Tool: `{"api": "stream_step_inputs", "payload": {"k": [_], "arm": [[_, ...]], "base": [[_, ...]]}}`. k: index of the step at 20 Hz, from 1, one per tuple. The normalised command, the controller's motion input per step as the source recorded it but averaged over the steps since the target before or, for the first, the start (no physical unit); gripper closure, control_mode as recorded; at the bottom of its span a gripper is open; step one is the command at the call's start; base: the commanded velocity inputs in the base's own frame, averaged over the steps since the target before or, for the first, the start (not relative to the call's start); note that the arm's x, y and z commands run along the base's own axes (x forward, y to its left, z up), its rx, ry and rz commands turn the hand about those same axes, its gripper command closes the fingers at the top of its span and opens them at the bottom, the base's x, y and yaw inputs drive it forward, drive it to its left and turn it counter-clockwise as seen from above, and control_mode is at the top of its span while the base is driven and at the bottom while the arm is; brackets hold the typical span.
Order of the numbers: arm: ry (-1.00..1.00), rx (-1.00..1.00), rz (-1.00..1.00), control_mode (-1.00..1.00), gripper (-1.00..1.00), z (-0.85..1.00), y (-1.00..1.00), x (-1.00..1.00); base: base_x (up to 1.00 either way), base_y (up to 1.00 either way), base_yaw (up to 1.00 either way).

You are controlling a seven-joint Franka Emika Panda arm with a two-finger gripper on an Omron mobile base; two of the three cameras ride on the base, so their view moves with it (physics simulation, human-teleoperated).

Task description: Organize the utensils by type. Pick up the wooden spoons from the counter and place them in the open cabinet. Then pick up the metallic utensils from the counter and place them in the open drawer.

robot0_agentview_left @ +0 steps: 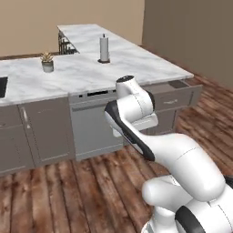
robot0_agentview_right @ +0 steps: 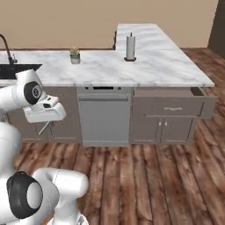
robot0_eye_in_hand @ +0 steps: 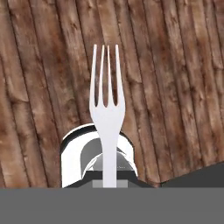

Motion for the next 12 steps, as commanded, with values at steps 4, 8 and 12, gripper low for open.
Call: {"api": "stream_step_inputs", "payload": {"k": [4, 8, 12], "arm": [[0.00, 0.00, 0.00, 1.00, 1.00, 0.00, 0.00, 0.00], [0.00, 0.00, 0.00, 1.00, 1.00, 0.00, 0.00, 0.00], [0.00, 0.00, 0.00, 1.00, 1.00, 0.00, 0.00, 0.00]], "base": [[0.01, 0.00, -0.71], [0.00, 0.00, -0.45], [0.02, 0.00, -0.15]]}}
